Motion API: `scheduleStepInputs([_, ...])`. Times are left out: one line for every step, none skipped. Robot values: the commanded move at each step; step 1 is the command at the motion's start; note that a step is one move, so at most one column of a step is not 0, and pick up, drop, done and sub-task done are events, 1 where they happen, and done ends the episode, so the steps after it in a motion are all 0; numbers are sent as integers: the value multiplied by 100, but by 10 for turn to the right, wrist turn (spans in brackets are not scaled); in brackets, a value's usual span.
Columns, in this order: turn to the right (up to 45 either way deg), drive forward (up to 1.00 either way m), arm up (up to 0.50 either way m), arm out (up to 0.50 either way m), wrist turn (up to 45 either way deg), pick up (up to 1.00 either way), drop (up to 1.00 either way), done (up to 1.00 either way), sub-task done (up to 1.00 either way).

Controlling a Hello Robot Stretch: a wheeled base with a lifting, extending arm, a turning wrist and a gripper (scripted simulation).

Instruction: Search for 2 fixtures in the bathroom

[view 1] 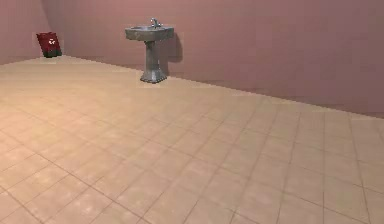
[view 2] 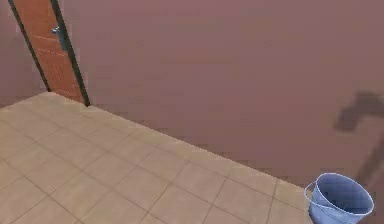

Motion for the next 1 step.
scheduleStepInputs([-30,0,0,0,0,0,0,0,0])
